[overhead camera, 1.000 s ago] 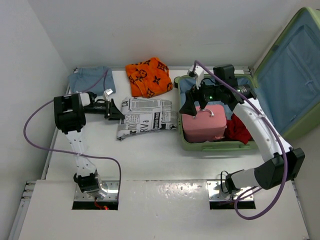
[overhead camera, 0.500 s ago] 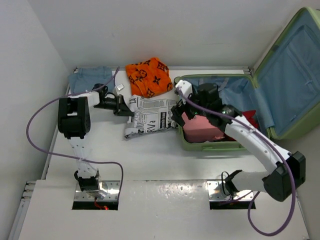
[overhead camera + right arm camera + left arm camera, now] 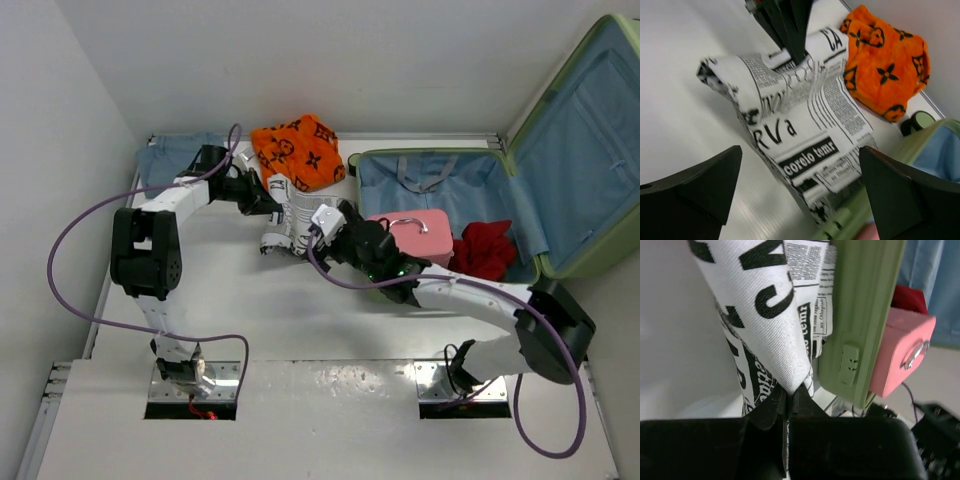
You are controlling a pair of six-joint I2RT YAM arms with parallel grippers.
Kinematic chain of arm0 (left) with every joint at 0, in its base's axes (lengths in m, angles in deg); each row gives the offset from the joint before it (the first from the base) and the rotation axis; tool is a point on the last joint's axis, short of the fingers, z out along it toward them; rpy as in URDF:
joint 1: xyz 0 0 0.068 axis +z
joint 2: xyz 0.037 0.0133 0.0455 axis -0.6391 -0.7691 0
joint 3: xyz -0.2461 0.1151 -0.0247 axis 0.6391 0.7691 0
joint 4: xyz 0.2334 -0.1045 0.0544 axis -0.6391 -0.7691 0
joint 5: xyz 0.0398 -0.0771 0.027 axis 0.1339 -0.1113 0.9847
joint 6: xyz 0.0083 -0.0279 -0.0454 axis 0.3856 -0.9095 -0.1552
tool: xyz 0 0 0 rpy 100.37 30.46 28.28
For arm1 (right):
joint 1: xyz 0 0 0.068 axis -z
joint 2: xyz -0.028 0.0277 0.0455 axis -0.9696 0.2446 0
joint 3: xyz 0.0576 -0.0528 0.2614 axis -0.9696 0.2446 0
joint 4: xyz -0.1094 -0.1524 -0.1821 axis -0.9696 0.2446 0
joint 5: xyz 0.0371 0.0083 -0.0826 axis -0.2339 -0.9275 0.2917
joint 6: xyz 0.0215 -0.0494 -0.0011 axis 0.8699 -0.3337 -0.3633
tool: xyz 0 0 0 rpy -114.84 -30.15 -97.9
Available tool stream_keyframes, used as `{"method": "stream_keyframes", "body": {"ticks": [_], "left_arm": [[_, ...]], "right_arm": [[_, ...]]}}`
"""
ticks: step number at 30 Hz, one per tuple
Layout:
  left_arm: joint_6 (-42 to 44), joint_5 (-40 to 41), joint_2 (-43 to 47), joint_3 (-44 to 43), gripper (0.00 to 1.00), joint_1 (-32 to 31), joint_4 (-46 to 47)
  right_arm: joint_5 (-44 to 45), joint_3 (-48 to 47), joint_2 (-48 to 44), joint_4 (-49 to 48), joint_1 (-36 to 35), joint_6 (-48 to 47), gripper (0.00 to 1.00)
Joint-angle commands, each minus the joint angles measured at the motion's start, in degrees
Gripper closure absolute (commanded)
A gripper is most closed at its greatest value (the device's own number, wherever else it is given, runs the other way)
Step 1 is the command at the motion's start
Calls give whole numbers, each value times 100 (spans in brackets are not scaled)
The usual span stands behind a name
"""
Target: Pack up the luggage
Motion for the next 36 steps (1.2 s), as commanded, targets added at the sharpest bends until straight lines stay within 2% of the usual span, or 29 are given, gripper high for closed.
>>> {"method": "stream_keyframes", "body": {"ticks": [1, 6, 8, 10, 11, 14, 19, 22, 29, 36], "left_arm": [[-807, 384, 337, -222, 100, -89, -35], [-1194, 867, 390, -450, 100, -151, -481], [-1247, 1017, 442, -521, 100, -203, -544], [-1352, 1088, 504, -521, 100, -203, -545], [-1353, 1149, 565, -521, 100, -203, -545], [-1414, 1202, 618, -643, 100, -256, -597], [-1520, 1123, 619, -943, 100, -370, -597], [-1581, 1141, 619, -1022, 100, -423, -597], [-1240, 851, 540, -1259, 100, -186, -658], [-1054, 403, 592, -1259, 100, -300, -659]], "right_arm": [[671, -385, 215, -1115, -366, 407, 0], [837, -596, 689, -1395, -797, 330, 0], [1224, -737, 874, -1440, -929, 390, 0], [1208, -1009, 1015, -1248, -965, 548, 0], [1190, -1088, 1041, -1134, -948, 914, 0], [1014, -1589, 1147, -405, -957, 1348, 0], [1636, -2441, 1753, 167, -1027, 1577, 0], [1699, -2907, 2113, 537, -992, 1683, 0], [1944, -3312, 2316, 958, -931, 1665, 0], [2183, -3593, 2491, 1424, -658, 1876, 0]]}}
